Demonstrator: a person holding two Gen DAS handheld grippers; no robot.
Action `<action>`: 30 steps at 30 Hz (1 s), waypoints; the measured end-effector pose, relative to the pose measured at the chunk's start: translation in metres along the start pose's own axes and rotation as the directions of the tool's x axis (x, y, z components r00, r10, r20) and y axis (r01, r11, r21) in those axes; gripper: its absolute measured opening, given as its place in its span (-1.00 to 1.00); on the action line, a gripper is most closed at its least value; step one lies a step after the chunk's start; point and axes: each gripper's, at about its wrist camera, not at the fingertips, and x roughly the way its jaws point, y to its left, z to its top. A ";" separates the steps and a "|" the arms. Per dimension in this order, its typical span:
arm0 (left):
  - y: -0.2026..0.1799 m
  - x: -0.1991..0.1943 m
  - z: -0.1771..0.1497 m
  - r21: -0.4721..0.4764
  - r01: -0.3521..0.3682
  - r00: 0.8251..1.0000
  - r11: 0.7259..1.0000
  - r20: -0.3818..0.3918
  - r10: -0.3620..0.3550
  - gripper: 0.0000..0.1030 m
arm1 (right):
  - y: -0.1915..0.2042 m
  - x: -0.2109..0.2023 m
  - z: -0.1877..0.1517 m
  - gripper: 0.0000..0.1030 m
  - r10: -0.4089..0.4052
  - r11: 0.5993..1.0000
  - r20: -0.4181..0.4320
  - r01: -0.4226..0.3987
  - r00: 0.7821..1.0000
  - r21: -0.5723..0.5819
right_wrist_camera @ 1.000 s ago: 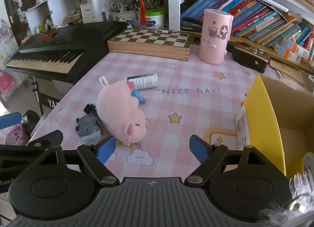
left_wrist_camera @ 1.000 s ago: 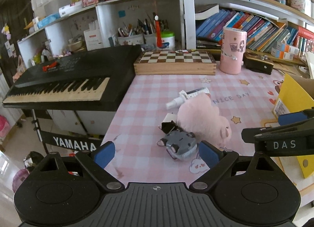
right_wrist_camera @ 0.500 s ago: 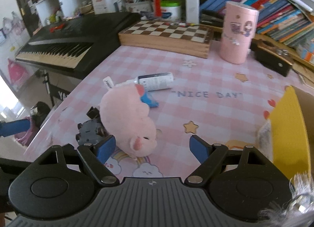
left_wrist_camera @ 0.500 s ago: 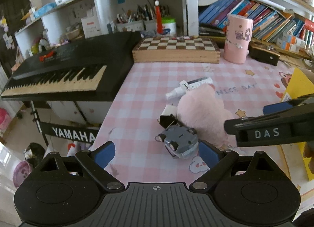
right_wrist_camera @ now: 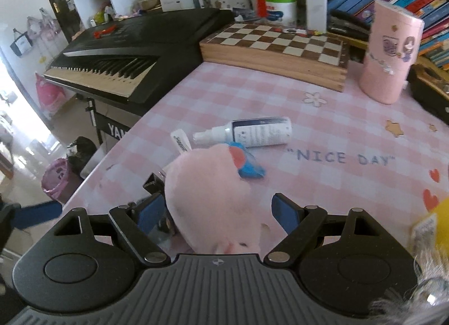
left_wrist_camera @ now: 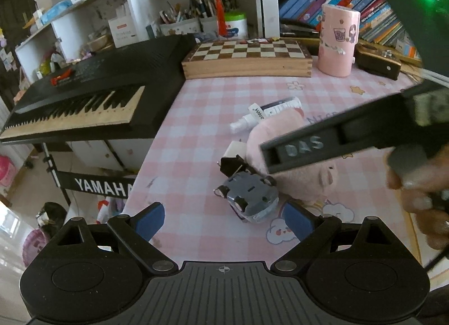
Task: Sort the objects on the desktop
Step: 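Move the right tool to the pink plush pig while the left tool approaches the grey toy car, then close the right tool on the pink pig while the left tool grasps the grey car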
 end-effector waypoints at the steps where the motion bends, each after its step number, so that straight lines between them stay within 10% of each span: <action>1: 0.000 0.000 -0.001 0.000 -0.001 1.000 1.000 0.000 0.001 0.83 | 0.000 0.004 0.002 0.62 0.005 1.000 -0.008 -0.005 1.000 0.000; 9: 0.002 0.004 0.000 -0.022 -0.003 1.000 1.000 -0.028 0.002 0.83 | 0.003 0.028 0.008 0.56 0.048 0.999 -0.062 -0.048 0.997 0.003; 14: -0.001 0.010 0.007 -0.025 0.004 0.999 1.000 -0.032 -0.005 0.83 | -0.008 0.020 0.004 0.14 0.048 0.999 -0.041 -0.047 0.998 0.018; 30: -0.012 0.046 0.019 -0.131 0.014 0.998 0.991 -0.063 -0.022 0.79 | -0.071 -0.044 -0.033 0.14 -0.112 0.981 0.013 0.109 0.994 0.159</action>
